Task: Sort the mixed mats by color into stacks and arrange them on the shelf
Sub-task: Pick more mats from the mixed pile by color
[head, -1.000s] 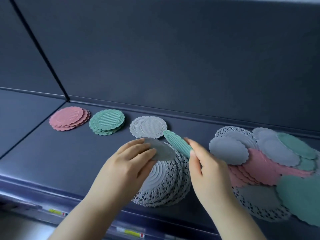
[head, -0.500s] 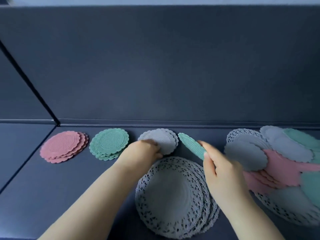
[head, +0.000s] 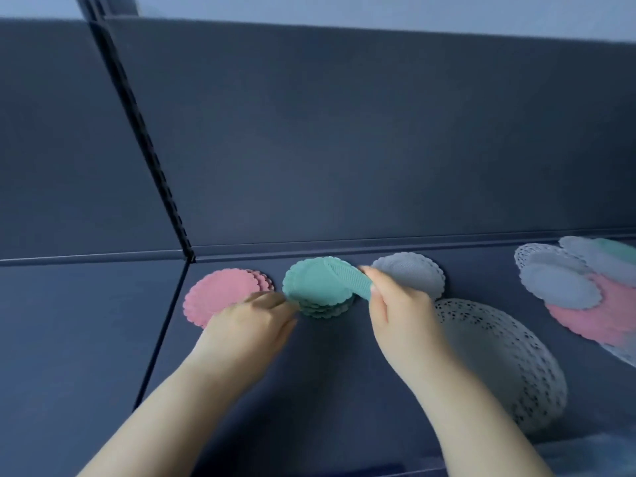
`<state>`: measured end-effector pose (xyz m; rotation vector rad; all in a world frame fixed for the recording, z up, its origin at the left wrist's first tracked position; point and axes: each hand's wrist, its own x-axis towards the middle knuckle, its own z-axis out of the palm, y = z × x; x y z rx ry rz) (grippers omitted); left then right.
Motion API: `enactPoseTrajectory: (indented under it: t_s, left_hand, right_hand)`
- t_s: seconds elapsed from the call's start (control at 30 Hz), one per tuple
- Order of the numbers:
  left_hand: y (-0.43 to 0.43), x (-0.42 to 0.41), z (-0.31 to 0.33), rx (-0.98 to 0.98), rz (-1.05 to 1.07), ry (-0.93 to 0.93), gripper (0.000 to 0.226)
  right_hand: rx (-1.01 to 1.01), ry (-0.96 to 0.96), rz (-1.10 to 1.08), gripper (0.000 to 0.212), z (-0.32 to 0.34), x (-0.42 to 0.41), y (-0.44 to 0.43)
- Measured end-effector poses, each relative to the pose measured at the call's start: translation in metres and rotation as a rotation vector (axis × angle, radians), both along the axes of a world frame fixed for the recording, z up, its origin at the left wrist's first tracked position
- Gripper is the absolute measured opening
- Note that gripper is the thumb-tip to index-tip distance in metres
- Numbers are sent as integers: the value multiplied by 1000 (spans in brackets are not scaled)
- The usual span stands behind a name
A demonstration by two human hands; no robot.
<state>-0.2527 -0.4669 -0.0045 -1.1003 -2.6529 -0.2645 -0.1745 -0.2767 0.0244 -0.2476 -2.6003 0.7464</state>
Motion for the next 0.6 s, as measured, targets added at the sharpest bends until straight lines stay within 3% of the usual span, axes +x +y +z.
enactPoseTrajectory:
  t_s: [0.2,0.3,0.37,0.5,0.6]
  left_hand:
    - [-47,4,5,66,101,35,38]
    - [-59,10,4,118,109,47,38]
    - [-63,12,1,146,121,41,38]
    - [-66,16,-6,143,122,44,28]
    - [-62,19,-3,125,117,48,35]
  right_hand:
    - [249,-144,59,56,-4,-49,-37]
    - [333,-356,161,49,-22,-58,-52]
    - [347,-378,163,43,-27,-56,-58]
    - [316,-401,159,52,-22,-55,-59]
    - [317,-397,166,56,-24,-54,-61]
